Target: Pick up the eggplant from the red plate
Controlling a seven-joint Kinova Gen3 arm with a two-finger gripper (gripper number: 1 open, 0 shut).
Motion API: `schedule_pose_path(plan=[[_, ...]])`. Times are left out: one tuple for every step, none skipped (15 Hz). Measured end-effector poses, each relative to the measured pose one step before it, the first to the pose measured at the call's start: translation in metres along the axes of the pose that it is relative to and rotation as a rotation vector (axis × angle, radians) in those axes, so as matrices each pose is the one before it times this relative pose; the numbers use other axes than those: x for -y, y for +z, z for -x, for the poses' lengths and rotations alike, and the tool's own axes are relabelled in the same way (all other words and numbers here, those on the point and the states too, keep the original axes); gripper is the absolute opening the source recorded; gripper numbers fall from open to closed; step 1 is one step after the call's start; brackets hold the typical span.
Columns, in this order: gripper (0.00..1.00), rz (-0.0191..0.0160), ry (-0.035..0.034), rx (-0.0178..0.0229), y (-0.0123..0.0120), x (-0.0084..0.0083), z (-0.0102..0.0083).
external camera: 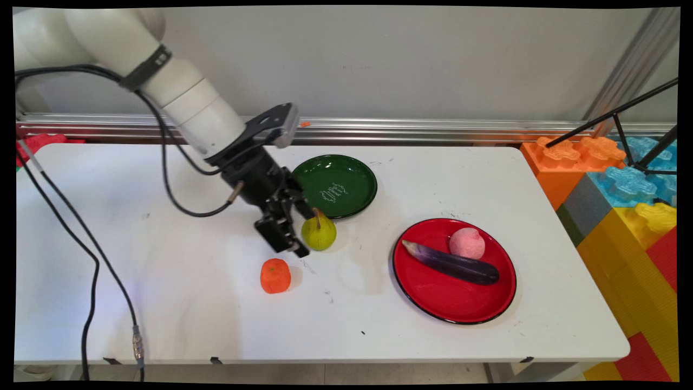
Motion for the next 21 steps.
schedule_pose_path(plan=[[1.00, -0.00247, 0.00296, -0.00713, 0.00228, 0.00209, -0.00583], [1.00, -0.00212, 0.00383, -0.00817, 0.00290, 0.00234, -0.00605], [1.00, -0.00268, 0.00622, -0.01042, 0.00384, 0.00310, -0.00720], [1.00, -0.00223, 0.00616, -0.00802, 0.00324, 0.00262, -0.00575], [1.00, -0.00259, 0.00712, -0.00921, 0.00429, 0.00343, -0.00653], [1.00, -0.00262, 0.00761, -0.00979, 0.00460, 0.00358, -0.00623], [1.00, -0.00258, 0.00767, -0.01005, 0.00506, 0.00348, -0.00570], [1.00, -0.00123, 0.00904, -0.01006, 0.00511, 0.00304, -0.00490], [1.00, -0.00164, 0.01364, -0.01347, 0.00698, 0.00374, -0.00563], [1.00, -0.00154, 0.01156, -0.01160, 0.00616, 0.00314, -0.00408], [1.00, -0.00146, 0.01350, -0.01403, 0.00767, 0.00373, -0.00430], [1.00, -0.00183, 0.01349, -0.01434, 0.00832, 0.00355, -0.00371], [1.00, -0.00130, 0.01173, -0.01404, 0.00805, 0.00340, -0.00311], [1.00, 0.00056, 0.00878, -0.01128, 0.00753, 0.00237, -0.00208], [1.00, 0.00099, 0.00812, -0.01180, 0.00911, 0.00257, -0.00179], [1.00, 0.00110, 0.00509, -0.00865, 0.00805, 0.00181, -0.00072], [1.00, 0.00082, 0.00410, -0.00827, 0.00930, 0.00210, 0.00010], [1.00, 0.00047, 0.00417, -0.00772, 0.00936, 0.00193, 0.00071], [1.00, 0.00055, 0.00413, -0.00541, 0.00781, 0.00171, 0.00078], [1.00, 0.00057, 0.00552, -0.00388, 0.00889, 0.00187, 0.00145], [1.00, 0.00182, 0.00560, -0.00265, 0.00865, 0.00173, 0.00191]])
